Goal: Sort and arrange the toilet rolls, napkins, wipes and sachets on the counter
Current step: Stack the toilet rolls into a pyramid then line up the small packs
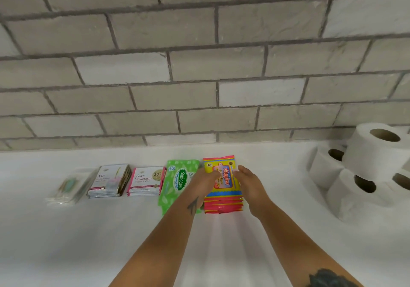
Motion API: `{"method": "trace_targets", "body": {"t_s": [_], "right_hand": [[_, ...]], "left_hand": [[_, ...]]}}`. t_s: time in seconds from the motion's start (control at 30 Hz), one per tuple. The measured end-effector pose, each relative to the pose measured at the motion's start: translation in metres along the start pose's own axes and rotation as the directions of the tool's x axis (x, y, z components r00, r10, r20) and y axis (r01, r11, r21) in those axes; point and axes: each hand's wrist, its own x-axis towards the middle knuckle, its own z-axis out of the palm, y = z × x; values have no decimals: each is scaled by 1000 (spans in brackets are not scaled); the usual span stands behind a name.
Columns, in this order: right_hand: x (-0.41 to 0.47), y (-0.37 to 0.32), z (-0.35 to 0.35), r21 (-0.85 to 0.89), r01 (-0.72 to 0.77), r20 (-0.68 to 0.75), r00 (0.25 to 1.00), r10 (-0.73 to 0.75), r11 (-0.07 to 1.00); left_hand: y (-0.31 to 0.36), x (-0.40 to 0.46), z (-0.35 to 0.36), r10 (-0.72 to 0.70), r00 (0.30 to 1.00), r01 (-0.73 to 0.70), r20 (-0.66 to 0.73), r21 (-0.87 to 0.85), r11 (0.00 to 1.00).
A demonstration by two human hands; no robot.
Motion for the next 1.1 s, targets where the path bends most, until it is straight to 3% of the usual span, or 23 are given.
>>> {"method": "trace_targets", "body": {"t_s": [0.23,0.63,0.93,1.1], "right_hand": [[8,12,8,21,-39,87,996,37,999],[-12,24,-4,11,-11,105,994,10,1000],[-53,46,-38,-7,28,119,992,-27,1000],[-73,53,-58,-47,-9,97,995,14,999]], "left_hand": [[-2,11,6,-73,994,77,-85,47,996],[-15,-13,22,68,993,-40,-97,267,963],[-31,-63,49,106,994,-102,-24,151,983],[-38,-87,68,118,993,-113,-16,170,979]]}}
